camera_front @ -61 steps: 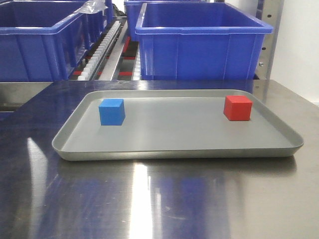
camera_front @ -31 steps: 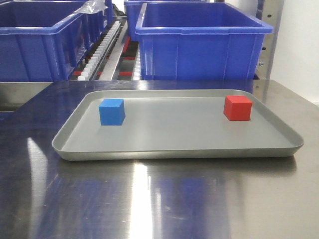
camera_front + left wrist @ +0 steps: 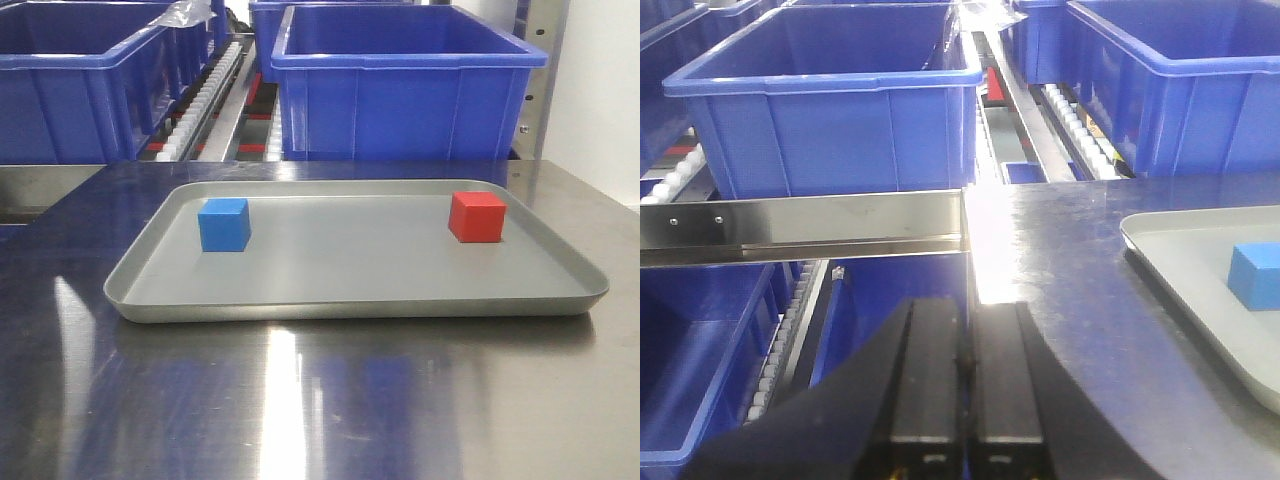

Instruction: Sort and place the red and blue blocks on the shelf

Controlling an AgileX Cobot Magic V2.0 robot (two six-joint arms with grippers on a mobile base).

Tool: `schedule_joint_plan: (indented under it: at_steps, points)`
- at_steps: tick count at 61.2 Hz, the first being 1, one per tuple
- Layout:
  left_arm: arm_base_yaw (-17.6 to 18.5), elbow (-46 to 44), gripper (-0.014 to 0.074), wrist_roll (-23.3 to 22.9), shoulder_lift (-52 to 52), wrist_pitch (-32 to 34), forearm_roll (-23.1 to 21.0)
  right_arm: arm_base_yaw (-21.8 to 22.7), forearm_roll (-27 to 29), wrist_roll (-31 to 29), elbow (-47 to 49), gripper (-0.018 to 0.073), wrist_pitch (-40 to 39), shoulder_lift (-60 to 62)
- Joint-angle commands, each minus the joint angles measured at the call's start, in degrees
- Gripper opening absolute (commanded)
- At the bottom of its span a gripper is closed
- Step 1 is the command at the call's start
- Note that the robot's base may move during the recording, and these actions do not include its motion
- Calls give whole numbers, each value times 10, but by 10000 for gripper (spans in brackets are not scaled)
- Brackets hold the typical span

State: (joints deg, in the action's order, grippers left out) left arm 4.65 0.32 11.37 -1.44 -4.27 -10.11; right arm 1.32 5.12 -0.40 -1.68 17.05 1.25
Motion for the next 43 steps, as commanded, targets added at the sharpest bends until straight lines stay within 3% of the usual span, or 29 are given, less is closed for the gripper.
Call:
schedule_joint_plan:
  at_steps: [1, 43]
  points:
    - [0, 21, 147, -4, -5, 51, -6, 0, 1, -5, -1, 59, -105, 4]
    - [0, 21, 147, -4, -5, 51, -6, 0, 0, -6, -1, 59, -124, 4]
